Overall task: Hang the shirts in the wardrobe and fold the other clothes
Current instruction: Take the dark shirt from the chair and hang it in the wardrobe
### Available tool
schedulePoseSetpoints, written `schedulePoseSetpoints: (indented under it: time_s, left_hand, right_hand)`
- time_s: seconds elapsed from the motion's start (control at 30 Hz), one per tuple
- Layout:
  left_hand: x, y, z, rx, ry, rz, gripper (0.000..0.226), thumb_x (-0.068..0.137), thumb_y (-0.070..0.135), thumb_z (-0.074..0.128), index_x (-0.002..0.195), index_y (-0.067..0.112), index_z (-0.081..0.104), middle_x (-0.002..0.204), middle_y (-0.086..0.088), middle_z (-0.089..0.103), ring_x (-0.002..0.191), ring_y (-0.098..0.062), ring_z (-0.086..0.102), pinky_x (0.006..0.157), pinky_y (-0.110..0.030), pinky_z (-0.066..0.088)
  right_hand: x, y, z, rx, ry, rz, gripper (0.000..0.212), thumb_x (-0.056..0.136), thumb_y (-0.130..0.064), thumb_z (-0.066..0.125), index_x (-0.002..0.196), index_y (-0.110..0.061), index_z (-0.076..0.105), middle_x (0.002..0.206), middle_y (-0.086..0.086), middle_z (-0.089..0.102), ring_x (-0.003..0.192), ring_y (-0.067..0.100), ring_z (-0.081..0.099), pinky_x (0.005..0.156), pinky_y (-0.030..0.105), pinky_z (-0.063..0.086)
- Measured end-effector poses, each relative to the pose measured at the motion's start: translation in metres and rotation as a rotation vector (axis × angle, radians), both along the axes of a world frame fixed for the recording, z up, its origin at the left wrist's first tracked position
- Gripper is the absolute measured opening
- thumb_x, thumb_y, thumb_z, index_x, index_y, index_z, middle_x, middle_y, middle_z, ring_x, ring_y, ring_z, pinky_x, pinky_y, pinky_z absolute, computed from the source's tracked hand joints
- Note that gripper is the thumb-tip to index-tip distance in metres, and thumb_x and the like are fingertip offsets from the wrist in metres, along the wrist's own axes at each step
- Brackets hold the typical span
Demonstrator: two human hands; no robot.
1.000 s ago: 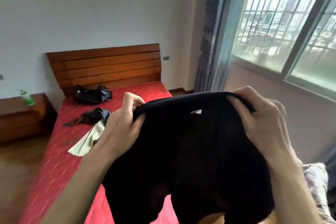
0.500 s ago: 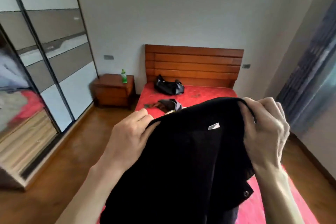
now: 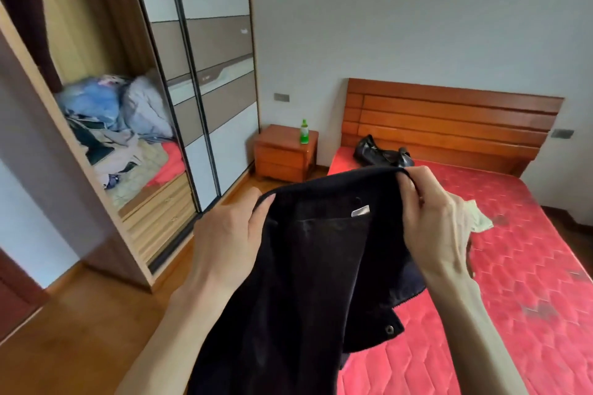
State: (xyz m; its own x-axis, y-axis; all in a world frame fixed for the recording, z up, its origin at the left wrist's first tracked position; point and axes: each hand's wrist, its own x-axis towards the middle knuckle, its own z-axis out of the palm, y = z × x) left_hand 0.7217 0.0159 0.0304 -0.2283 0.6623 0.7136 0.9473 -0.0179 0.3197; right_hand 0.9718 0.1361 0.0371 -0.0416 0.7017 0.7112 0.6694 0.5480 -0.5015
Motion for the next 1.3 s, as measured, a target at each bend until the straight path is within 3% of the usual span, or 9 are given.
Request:
schedulePoseSetpoints:
  time_s: [0.07,0.2,0.33,0.5,0.7,0.9,1.07,1.17,1.3]
  left_hand:
    - [-0.030,0.002,0.000,-0.005,-0.017,0.055,0.044,0.109,0.042,0.046,0.083,0.010,0.063,0.049,0.010,0.039,0.039,-0.009,0.036,0.041,-0.019,0.025]
    - [-0.087,0.015,-0.002,0.015,0.005,0.117,0.037,0.105,0.036,0.050,0.089,0.008,0.068,0.082,0.004,0.053,0.069,-0.019,0.053,0.054,-0.041,0.050]
    - [-0.145,0.029,0.000,-0.025,0.055,0.221,0.042,0.109,0.038,0.047,0.095,0.006,0.070,0.093,0.001,0.058,0.081,-0.022,0.057,0.059,-0.043,0.053]
    - [-0.205,0.034,0.021,-0.020,0.076,0.383,0.046,0.109,0.043,0.040,0.091,0.011,0.069,0.079,0.007,0.060,0.065,-0.010,0.051,0.054,-0.009,0.028]
    - [-0.272,0.032,0.030,-0.016,0.072,0.477,0.053,0.107,0.043,0.036,0.096,0.004,0.071,0.054,-0.002,0.058,0.040,-0.022,0.046,0.043,-0.023,0.029]
    - [-0.361,0.044,0.017,-0.025,-0.179,0.360,0.051,0.103,0.049,0.037,0.104,0.010,0.070,0.060,0.007,0.058,0.050,-0.014,0.054,0.047,-0.019,0.035]
    - [-0.456,0.041,0.009,-0.076,-0.363,0.209,0.048,0.099,0.059,0.051,0.087,0.016,0.069,0.054,0.001,0.050,0.047,-0.015,0.044,0.048,-0.023,0.034]
    - [-0.511,0.041,0.009,-0.191,-0.416,0.141,0.058,0.081,0.079,0.064,0.086,0.022,0.066,0.071,-0.005,0.065,0.066,-0.027,0.060,0.061,-0.042,0.049]
    - [-0.567,0.053,0.009,-0.242,-0.311,0.220,0.042,0.089,0.060,0.071,0.083,0.018,0.070,0.061,-0.003,0.061,0.057,-0.021,0.055,0.050,-0.025,0.038]
  right_hand:
    - [-0.036,0.010,0.001,-0.002,-0.004,0.046,0.015,0.109,-0.030,0.051,0.107,-0.021,0.063,0.069,-0.005,0.058,0.069,0.036,0.064,0.058,0.038,0.039]
    - [-0.110,0.040,-0.008,0.012,0.068,0.123,0.012,0.108,-0.026,0.053,0.102,-0.024,0.063,0.090,-0.012,0.059,0.077,0.018,0.059,0.062,0.031,0.033]
    - [-0.182,0.066,-0.021,-0.037,0.126,0.142,0.014,0.107,-0.026,0.055,0.100,-0.023,0.066,0.087,-0.006,0.067,0.077,0.025,0.066,0.062,0.032,0.034]
    - [-0.263,0.086,-0.010,-0.029,0.130,0.194,0.013,0.107,-0.028,0.054,0.101,-0.023,0.065,0.069,0.001,0.065,0.068,0.039,0.066,0.058,0.032,0.030]
    - [-0.347,0.105,0.011,-0.043,0.106,0.391,0.019,0.109,-0.029,0.045,0.102,-0.019,0.060,0.069,-0.005,0.052,0.056,0.021,0.042,0.056,0.033,0.026]
    - [-0.448,0.118,0.014,-0.183,0.262,0.590,0.015,0.109,-0.021,0.047,0.097,-0.016,0.056,0.075,-0.015,0.059,0.068,-0.007,0.057,0.059,0.027,0.029]
    - [-0.527,0.124,0.021,-0.120,0.204,0.595,0.016,0.107,-0.020,0.049,0.104,-0.011,0.062,0.083,0.000,0.065,0.073,0.004,0.055,0.065,0.019,0.040]
    - [-0.571,0.131,0.029,-0.021,0.113,0.540,0.013,0.107,-0.019,0.051,0.100,-0.012,0.060,0.077,-0.001,0.061,0.067,0.016,0.052,0.062,0.023,0.037]
    - [-0.617,0.139,0.034,0.092,-0.017,0.457,0.009,0.106,-0.018,0.055,0.100,-0.014,0.060,0.075,-0.007,0.052,0.067,0.025,0.056,0.061,0.020,0.030]
